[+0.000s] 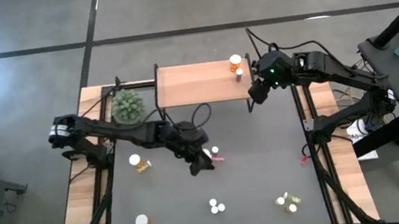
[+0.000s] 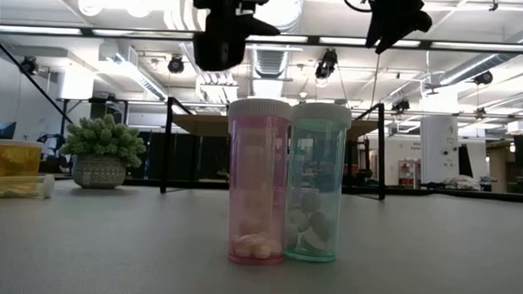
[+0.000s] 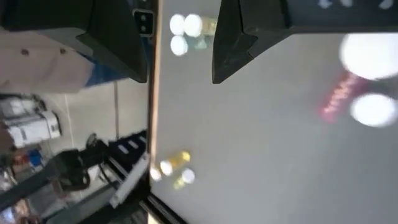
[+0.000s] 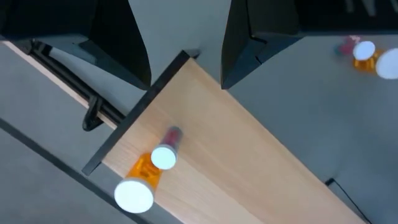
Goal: Pick and place medicine bottles onto shelf by color
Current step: Put the large orange pill bottle on the shelf
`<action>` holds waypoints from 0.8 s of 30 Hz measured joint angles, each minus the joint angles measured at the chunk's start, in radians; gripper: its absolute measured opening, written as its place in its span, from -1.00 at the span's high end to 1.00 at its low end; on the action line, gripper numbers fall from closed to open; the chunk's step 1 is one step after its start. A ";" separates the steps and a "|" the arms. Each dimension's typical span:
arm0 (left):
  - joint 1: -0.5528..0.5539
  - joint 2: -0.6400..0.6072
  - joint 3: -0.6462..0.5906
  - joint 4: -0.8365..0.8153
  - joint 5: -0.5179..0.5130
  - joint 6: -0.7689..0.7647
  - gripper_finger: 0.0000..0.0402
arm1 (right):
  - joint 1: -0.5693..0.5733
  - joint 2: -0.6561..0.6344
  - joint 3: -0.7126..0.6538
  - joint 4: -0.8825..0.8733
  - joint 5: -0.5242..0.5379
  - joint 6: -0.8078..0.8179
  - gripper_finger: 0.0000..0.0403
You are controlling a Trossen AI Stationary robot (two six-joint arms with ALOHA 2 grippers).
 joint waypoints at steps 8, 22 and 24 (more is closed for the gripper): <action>-0.007 0.102 -0.009 0.263 0.172 -0.129 0.18 | -0.001 0.000 0.000 0.001 0.000 -0.015 0.08; 0.098 -0.042 -0.015 0.267 0.152 0.019 0.18 | -0.001 0.000 0.000 0.002 0.000 -0.015 0.08; 0.118 -0.083 -0.015 0.311 0.151 0.061 0.18 | -0.001 0.000 0.000 0.002 0.000 -0.015 0.08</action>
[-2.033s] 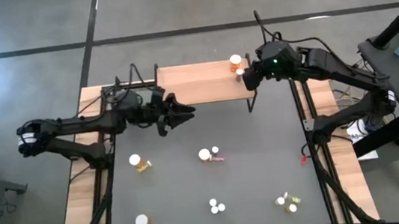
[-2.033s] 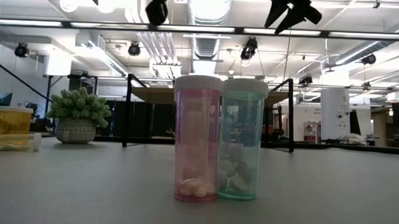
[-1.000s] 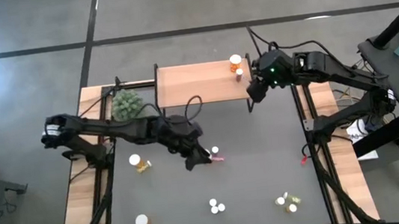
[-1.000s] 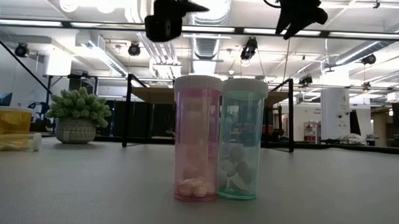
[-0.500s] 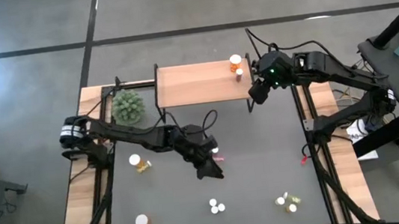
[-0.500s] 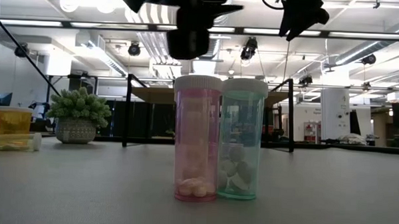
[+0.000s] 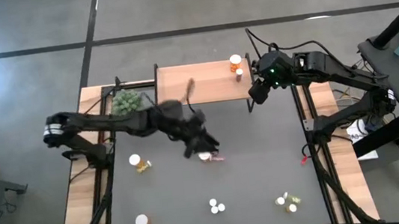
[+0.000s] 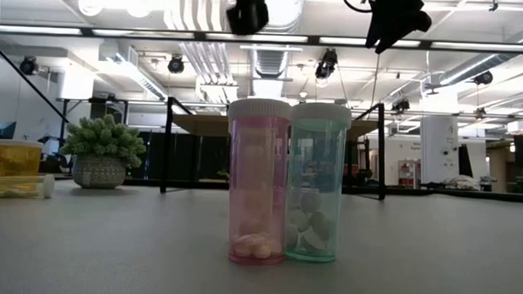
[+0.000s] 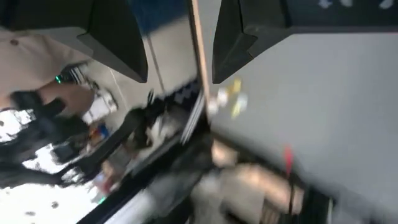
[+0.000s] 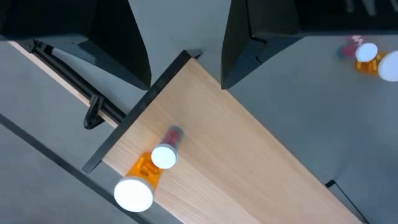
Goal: Pick and place medicine bottles onto shelf by color
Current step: Put the large orange pill bottle on the shelf
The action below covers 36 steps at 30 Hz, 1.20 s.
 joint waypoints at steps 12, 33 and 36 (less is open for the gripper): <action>0.006 -0.135 0.000 0.365 -0.004 0.101 0.18 | 0.000 0.000 0.000 0.000 0.000 0.000 0.08; 0.006 -0.088 0.000 0.326 -0.105 0.108 0.18 | 0.000 0.001 0.000 0.002 0.000 0.000 0.08; 0.006 -0.078 0.005 0.196 -0.169 0.123 0.18 | 0.000 0.001 0.000 0.002 0.000 0.000 0.08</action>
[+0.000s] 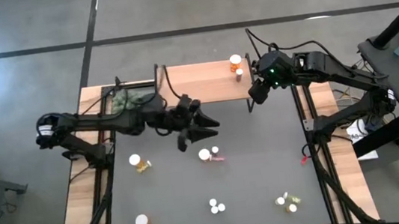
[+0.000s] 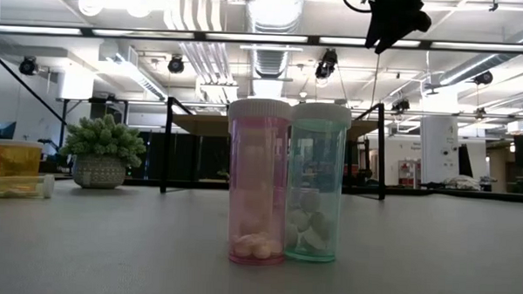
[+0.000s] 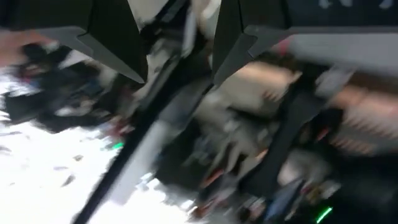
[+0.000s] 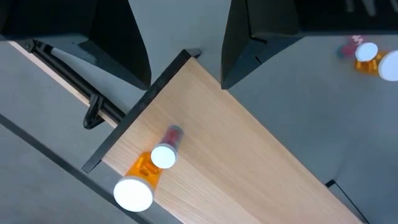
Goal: Pick and place medicine bottles onto shelf by color
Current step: Put the large orange pill bottle on the shelf
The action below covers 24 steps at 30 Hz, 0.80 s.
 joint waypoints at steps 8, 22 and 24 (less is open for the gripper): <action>-0.009 0.029 0.005 -0.328 -0.127 0.039 0.18 | 0.000 0.000 0.000 0.003 0.000 0.000 0.08; -0.013 0.134 0.018 -0.536 -0.168 -0.145 -0.31 | 0.000 0.000 0.000 0.007 0.000 0.000 0.08; -0.013 0.156 0.018 -0.551 -0.149 -0.157 -0.36 | 0.000 0.000 0.000 0.007 0.000 0.000 0.08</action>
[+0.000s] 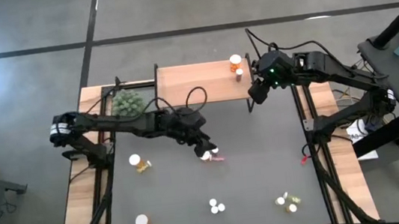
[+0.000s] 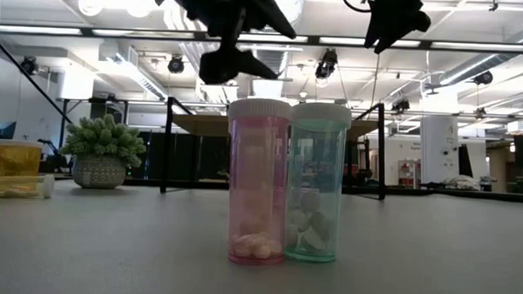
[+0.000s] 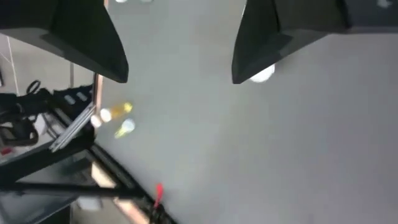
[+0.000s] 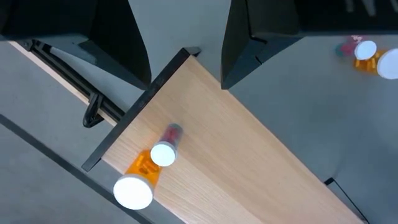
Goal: Pick and place medicine bottles onto shelf by color
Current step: Put the large orange pill bottle on the shelf
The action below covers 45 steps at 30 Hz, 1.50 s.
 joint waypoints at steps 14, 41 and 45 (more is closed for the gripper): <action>-0.024 0.052 0.098 -0.263 -0.048 0.003 -0.37 | 0.000 0.000 0.000 0.004 0.000 0.000 0.08; -0.040 0.280 0.267 -0.511 -0.125 0.035 -0.37 | 0.000 0.000 0.000 0.021 0.000 0.000 0.08; -0.041 0.284 0.267 -0.510 -0.135 0.034 -0.37 | 0.000 0.000 0.000 0.022 0.000 0.000 0.08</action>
